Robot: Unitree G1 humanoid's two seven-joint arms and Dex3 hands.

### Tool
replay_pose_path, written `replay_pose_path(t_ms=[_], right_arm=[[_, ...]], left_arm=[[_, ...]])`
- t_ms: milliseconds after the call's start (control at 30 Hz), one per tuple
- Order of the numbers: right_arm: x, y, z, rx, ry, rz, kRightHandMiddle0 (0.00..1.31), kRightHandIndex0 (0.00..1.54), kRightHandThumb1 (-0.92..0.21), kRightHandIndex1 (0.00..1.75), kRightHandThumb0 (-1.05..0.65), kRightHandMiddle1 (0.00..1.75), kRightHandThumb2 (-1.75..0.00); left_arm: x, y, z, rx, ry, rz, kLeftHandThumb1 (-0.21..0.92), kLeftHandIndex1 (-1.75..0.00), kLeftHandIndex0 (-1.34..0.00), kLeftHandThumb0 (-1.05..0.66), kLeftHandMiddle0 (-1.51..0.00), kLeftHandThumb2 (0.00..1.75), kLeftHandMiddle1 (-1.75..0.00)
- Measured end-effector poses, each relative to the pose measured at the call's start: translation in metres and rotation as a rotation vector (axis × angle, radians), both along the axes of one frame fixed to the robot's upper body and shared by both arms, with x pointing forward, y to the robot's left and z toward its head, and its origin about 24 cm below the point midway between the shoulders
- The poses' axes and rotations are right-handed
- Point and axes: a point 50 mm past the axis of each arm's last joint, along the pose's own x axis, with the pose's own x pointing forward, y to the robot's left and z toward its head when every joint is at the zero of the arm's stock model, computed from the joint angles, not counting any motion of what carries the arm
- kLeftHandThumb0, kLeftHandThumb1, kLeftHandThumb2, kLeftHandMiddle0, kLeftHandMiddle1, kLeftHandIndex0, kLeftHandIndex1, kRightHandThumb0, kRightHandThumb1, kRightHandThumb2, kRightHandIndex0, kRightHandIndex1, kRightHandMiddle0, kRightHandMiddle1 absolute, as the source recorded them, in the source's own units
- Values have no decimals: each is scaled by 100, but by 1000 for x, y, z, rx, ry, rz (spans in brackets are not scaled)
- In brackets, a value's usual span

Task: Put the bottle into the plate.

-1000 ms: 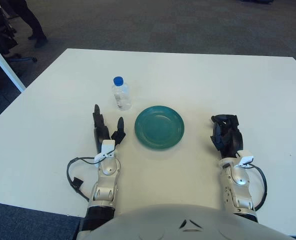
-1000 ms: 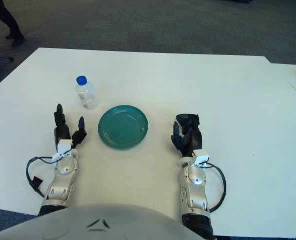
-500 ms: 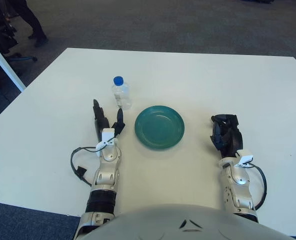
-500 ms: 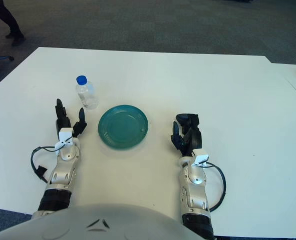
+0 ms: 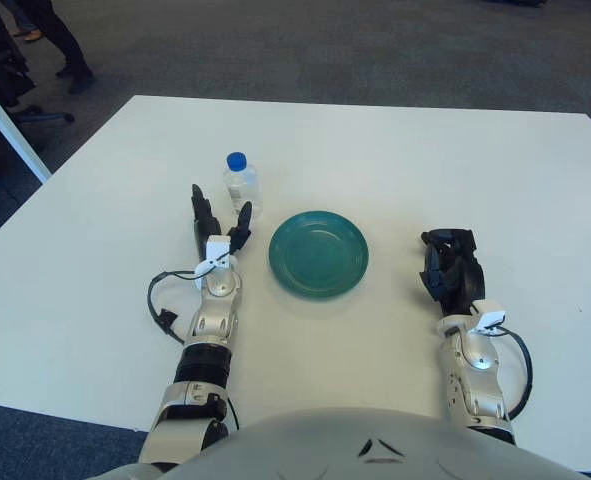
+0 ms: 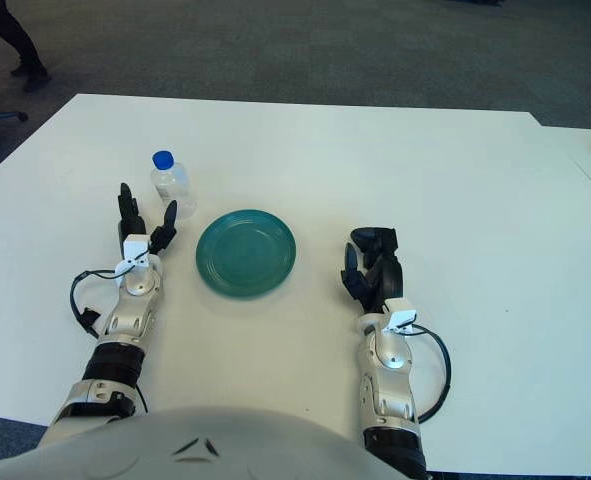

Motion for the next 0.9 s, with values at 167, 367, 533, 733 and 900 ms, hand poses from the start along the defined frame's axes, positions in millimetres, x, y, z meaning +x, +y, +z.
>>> replay_pose_path(t_ms=[167,367,533,733,900], right_arm=[[0,1,0,2,-9,2,19,52,-92,93,-35,175,-52],[-1,1,-1,8,-13,-1,19,52,-92,93,-35,175,-52],[-1,1,-2,21,-13,-5,19,52,-92,93,-35,175,-52],[-1,3,-3,27,-11,-4,19,51,-92,93,-35,175,-52],[-1,4,-3,31,-12,-4,19,51,-92,92,-35,175,-53]], left_arm=[[6,1,0,5,-13,-26,92,-36,-1,-102,-11,21,-2],[11,2,3,8,-45,-69,92,-53,0,-100,-17,21,-3],[19,3,10,16,-66,-103,92,-60,0,-99,-21,20,-4],[27,2,20,25,-105,-133,92,-65,0,-97,-23,17,-4],[31,0,23,30,-111,-152,92,-66,0,-97,-24,16,-3]])
